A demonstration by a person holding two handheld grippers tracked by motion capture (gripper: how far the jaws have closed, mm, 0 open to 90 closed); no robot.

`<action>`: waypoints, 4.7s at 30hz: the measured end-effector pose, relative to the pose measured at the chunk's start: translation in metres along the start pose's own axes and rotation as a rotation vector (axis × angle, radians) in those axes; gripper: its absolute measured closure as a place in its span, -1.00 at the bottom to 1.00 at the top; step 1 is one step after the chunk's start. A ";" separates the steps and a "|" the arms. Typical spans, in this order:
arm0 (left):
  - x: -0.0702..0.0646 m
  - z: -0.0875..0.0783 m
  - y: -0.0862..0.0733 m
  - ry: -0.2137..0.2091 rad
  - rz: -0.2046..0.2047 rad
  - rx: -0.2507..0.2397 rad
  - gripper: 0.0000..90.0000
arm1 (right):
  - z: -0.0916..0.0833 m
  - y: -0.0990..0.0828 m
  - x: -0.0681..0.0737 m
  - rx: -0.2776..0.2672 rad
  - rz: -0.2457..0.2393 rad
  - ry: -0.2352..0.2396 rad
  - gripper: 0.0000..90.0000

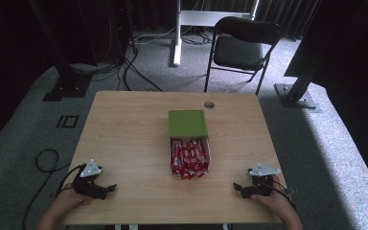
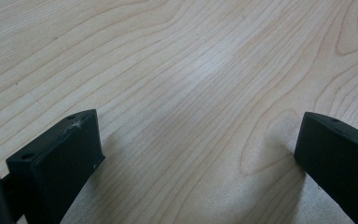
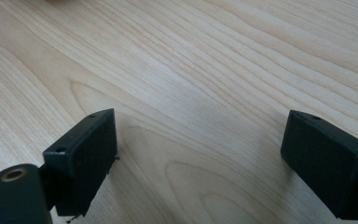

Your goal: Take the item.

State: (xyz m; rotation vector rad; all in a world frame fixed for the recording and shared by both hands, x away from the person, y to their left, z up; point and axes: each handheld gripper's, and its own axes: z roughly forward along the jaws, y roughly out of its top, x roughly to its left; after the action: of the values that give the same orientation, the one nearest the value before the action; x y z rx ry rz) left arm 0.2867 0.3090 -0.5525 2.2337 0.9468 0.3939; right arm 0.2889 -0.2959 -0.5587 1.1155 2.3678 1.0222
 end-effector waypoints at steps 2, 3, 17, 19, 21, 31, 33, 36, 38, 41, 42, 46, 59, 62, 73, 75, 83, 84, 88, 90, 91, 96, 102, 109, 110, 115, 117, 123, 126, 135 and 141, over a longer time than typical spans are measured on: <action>0.001 0.000 0.000 -0.012 0.011 0.000 -0.97 | 0.000 0.000 0.000 0.000 0.000 0.000 -0.77; 0.002 0.001 0.001 -0.022 0.020 0.001 -0.97 | 0.000 0.000 0.000 0.000 0.000 0.000 -0.77; 0.003 0.000 0.000 -0.031 0.033 0.002 -0.97 | 0.001 0.001 0.002 -0.002 0.018 -0.021 -0.76; 0.003 0.000 0.000 -0.030 0.033 0.002 -0.97 | 0.002 0.003 0.003 -0.002 0.036 -0.041 -0.76; 0.003 0.000 0.000 -0.030 0.033 0.002 -0.97 | 0.003 0.003 0.003 -0.002 0.044 -0.048 -0.76; 0.003 0.000 0.000 -0.030 0.033 0.002 -0.97 | -0.001 0.024 0.011 -0.051 0.059 -0.056 -0.76; 0.003 0.000 0.000 -0.030 0.033 0.002 -0.97 | -0.004 0.030 0.012 -0.066 0.066 -0.052 -0.76; 0.003 0.000 0.000 -0.030 0.032 0.001 -0.97 | -0.013 0.043 0.016 -0.108 0.081 -0.054 -0.76; 0.003 0.000 0.000 -0.030 0.031 0.000 -0.97 | -0.015 0.047 0.017 -0.122 0.083 -0.052 -0.76; 0.003 0.000 0.000 -0.030 0.031 0.000 -0.97 | -0.022 0.057 0.020 -0.153 0.094 -0.051 -0.76; 0.003 0.000 0.000 -0.030 0.031 0.000 -0.97 | -0.023 0.060 0.020 -0.156 0.091 -0.055 -0.76; 0.003 0.000 0.000 -0.031 0.031 0.000 -0.97 | -0.028 0.073 0.024 -0.170 0.081 -0.056 -0.76; 0.003 0.000 0.000 -0.030 0.033 0.000 -0.97 | -0.030 0.114 0.040 -0.237 0.069 -0.027 -0.76; 0.003 0.000 0.000 -0.030 0.033 0.000 -0.97 | -0.030 0.124 0.044 -0.250 0.066 -0.026 -0.76; 0.003 0.000 0.000 -0.030 0.032 0.000 -0.97 | -0.015 0.152 0.071 -0.283 0.040 0.036 -0.76; 0.003 0.000 0.000 -0.030 0.033 0.000 -0.97 | -0.012 0.156 0.075 -0.286 0.033 0.047 -0.76; 0.003 0.000 0.000 -0.030 0.033 -0.001 -0.97 | 0.000 0.166 0.090 -0.276 0.009 0.076 -0.76; 0.003 0.000 0.000 -0.030 0.033 -0.001 -0.97 | 0.003 0.167 0.093 -0.274 0.004 0.082 -0.76; 0.003 0.000 0.000 -0.030 0.033 -0.001 -0.97 | 0.012 0.171 0.102 -0.263 -0.002 0.096 -0.76; 0.003 0.000 0.000 -0.030 0.034 -0.001 -0.97 | 0.016 0.173 0.107 -0.253 -0.007 0.094 -0.76; 0.003 0.000 0.000 -0.030 0.033 -0.001 -0.97 | 0.019 0.174 0.108 -0.247 -0.009 0.090 -0.76; 0.003 0.000 0.000 -0.029 0.034 -0.001 -0.97 | 0.034 0.177 0.114 -0.218 0.016 0.059 -0.64; 0.003 0.000 0.000 -0.030 0.033 -0.001 -0.97 | 0.042 0.178 0.118 -0.204 0.010 0.023 -0.31; 0.003 0.000 0.000 -0.030 0.033 -0.001 -0.97 | 0.052 0.178 0.120 -0.163 0.040 0.048 0.07; 0.003 0.000 0.000 -0.030 0.033 -0.001 -0.97 | 0.053 0.178 0.121 -0.156 0.050 0.048 0.08; 0.003 0.000 0.000 -0.030 0.033 0.000 -0.97 | 0.061 0.176 0.123 -0.089 0.090 0.027 0.20; 0.003 0.000 0.000 -0.030 0.034 0.000 -0.97 | 0.065 0.175 0.123 -0.064 0.140 0.026 0.30; 0.003 0.000 0.000 -0.030 0.033 0.000 -0.97 | 0.075 0.174 0.125 -0.042 0.142 -0.042 0.40; 0.003 0.000 0.000 -0.030 0.033 0.000 -0.97 | 0.077 0.174 0.126 -0.036 0.146 -0.066 0.41; 0.003 0.000 0.000 -0.030 0.033 0.000 -0.97 | 0.085 0.175 0.123 -0.035 0.198 -0.086 0.79; 0.003 0.000 0.000 -0.030 0.033 0.000 -0.97 | 0.076 0.177 0.123 -0.066 0.205 -0.057 0.82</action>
State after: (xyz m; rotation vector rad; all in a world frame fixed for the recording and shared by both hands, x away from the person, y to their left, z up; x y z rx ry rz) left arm 0.2886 0.3111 -0.5525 2.2516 0.8955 0.3738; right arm 0.3464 -0.0888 -0.4821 1.3656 2.1936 1.1108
